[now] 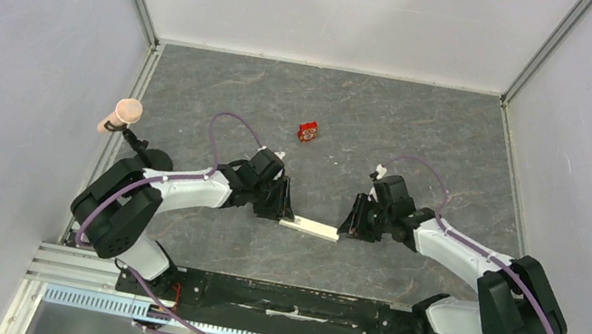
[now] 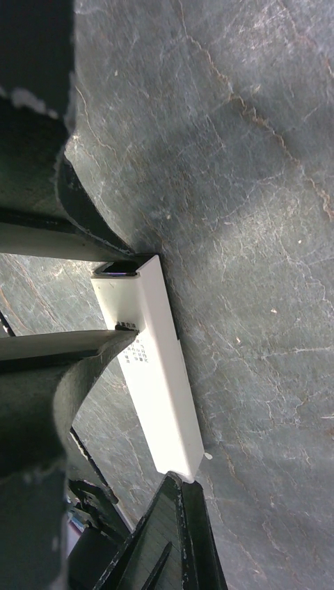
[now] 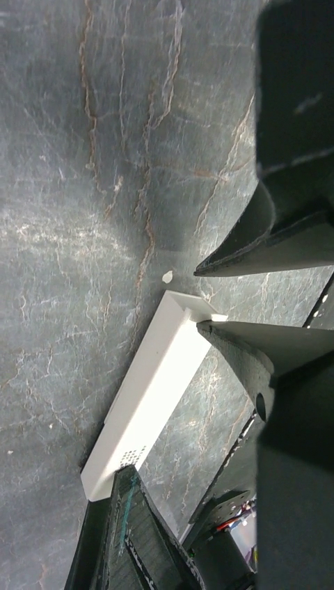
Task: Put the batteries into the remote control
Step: Load the battery cover into the remote control.
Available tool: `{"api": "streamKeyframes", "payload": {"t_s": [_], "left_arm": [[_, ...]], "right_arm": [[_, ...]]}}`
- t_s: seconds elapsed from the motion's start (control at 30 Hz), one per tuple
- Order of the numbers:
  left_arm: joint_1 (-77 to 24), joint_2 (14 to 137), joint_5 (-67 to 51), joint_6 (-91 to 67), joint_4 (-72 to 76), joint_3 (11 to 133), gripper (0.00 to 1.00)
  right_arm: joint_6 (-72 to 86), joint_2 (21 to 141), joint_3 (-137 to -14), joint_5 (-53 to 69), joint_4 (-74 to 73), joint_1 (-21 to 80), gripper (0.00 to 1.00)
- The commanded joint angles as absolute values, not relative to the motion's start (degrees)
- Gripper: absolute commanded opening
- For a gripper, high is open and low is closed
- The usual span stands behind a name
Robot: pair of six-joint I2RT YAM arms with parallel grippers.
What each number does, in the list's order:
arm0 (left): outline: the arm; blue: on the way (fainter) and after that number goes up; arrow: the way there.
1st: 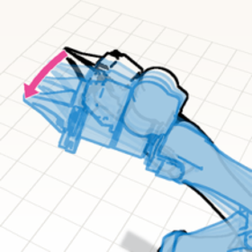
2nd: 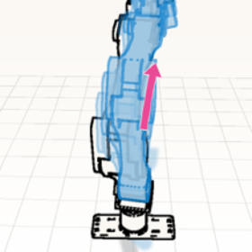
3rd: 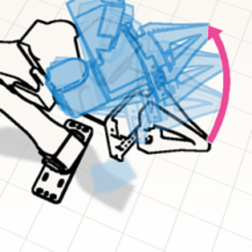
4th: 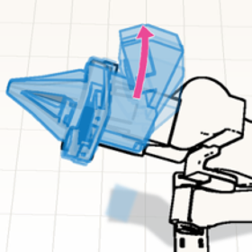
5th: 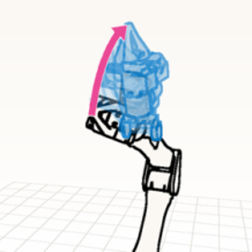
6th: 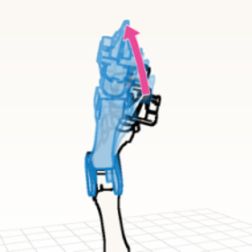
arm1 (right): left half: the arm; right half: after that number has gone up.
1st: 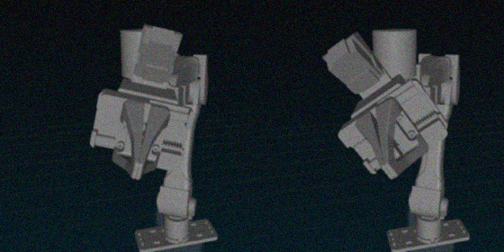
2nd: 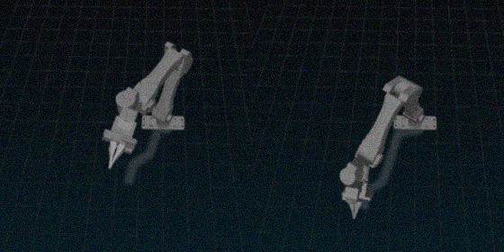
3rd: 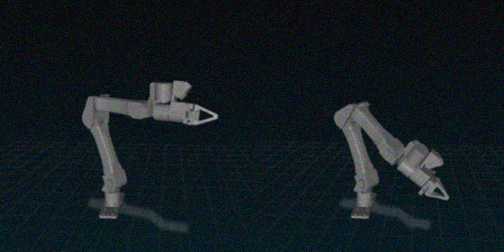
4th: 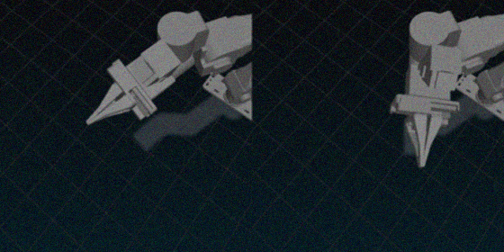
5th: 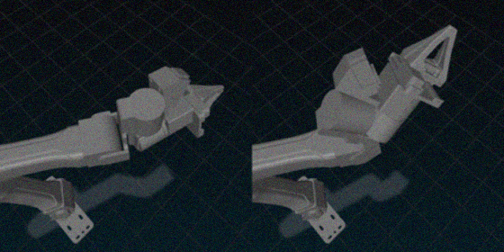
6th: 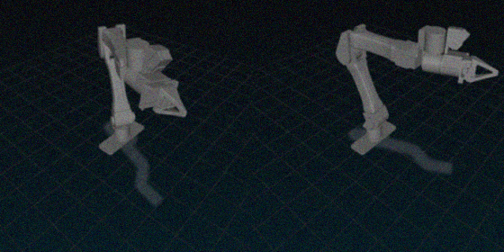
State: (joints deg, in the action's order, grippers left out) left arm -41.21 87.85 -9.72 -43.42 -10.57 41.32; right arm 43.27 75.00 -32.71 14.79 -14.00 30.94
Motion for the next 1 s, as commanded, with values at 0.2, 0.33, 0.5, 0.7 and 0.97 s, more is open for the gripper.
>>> {"api": "streamKeyframes", "payload": {"t_s": [0.2,0.33,0.5,0.7,0.97], "left_arm": [[-41.7,93.9,-3.4,-39.9,-20.2,37.2,0.28],[-41.7,93.6,-3.8,-40.0,-20.2,37.3,0.23],[-41.9,93.4,-5.0,-40.2,-19.5,37.3,0.15],[-43.3,94.8,-7.8,-40.5,-16.9,37.9,0.02],[-44.0,94.9,-10.9,-42.1,-12.8,37.2,0.02]], "right_arm": [[44.7,77.3,-29.0,13.4,-10.7,32.8,0.19],[45.9,77.4,-29.1,13.2,-10.7,33.9,0.17],[48.0,77.7,-28.7,13.8,-9.2,35.1,0.14],[50.1,78.9,-28.1,15.7,-7.1,35.7,0.14],[55.8,79.9,-27.9,20.1,-1.3,37.3,0.14]]}}
